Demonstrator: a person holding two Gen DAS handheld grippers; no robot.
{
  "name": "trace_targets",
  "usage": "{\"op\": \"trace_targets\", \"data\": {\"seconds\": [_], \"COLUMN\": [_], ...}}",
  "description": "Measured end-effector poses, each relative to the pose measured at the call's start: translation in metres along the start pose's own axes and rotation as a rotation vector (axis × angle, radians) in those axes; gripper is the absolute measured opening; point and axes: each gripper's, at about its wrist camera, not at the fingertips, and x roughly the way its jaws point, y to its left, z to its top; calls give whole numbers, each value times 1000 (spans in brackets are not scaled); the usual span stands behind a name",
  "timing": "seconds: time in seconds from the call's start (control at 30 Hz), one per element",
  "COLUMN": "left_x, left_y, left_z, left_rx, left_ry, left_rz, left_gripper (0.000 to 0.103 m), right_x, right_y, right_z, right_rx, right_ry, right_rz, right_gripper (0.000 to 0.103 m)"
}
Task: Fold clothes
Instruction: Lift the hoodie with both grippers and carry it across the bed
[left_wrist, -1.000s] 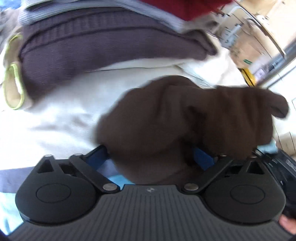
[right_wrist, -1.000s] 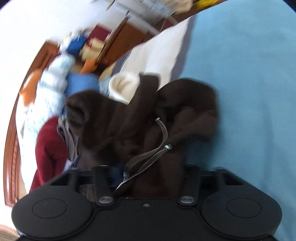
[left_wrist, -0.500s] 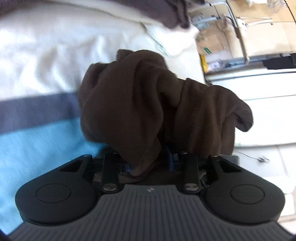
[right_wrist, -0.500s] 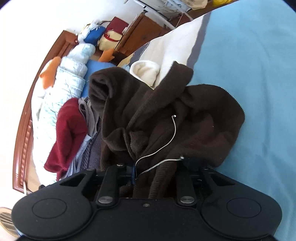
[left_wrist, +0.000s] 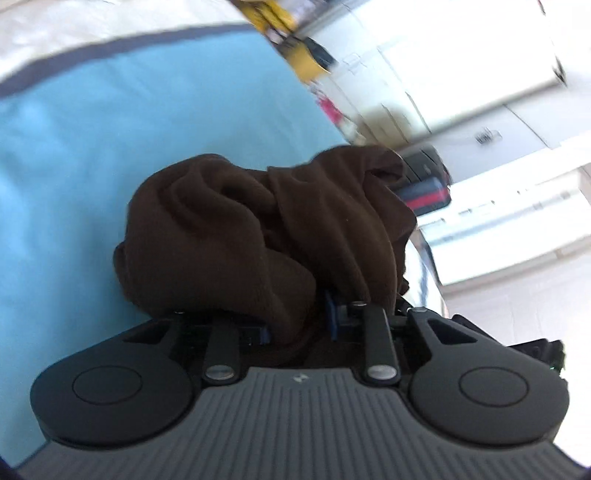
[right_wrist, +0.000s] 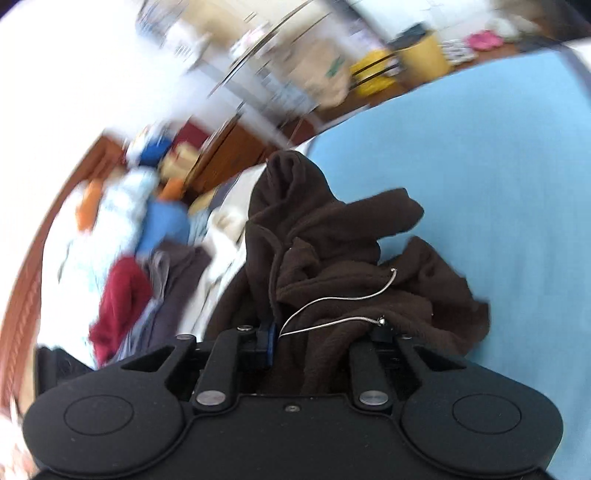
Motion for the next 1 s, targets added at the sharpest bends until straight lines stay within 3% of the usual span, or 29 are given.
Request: {"op": "trace_targets", "data": {"seconds": [0.07,0.23,0.33,0.47,0.6,0.73,0.87,1.0], "left_x": [8,21,21,29,22,0,3,3], "left_y": [-16,-46,-76,-105,-88,-59,-53,-64], "left_z": [-6,-23,-38,-57,-41,-19,-12,-30], "left_rx": [42,113,241,350,246,188,187,261], "left_ry": [24,45,46,42,28,-47,-46,-35], "left_rz": [-36,-127,-130,-43,25,43,4,-47], "left_gripper": [24,24,24,24,25,25,27,40], "right_x": [-24,-73,-95,-117,-117,-139,-150,-148], "right_y": [-16,-31,-20,-14,-17,-50,-70,-63], "right_z": [-4,-9,-14,-29,-37,-47,-48,-49], "right_rx": [38,-4,-66,-153,-213,-121,-88,-135], "right_ry": [-50,-112,-174,-222,-209,-250,-254,-262], "right_rz": [15,-21,-54,-143,-252,-374,-449,-515], "right_gripper": [23,23,23,22,22,18,15,14]}}
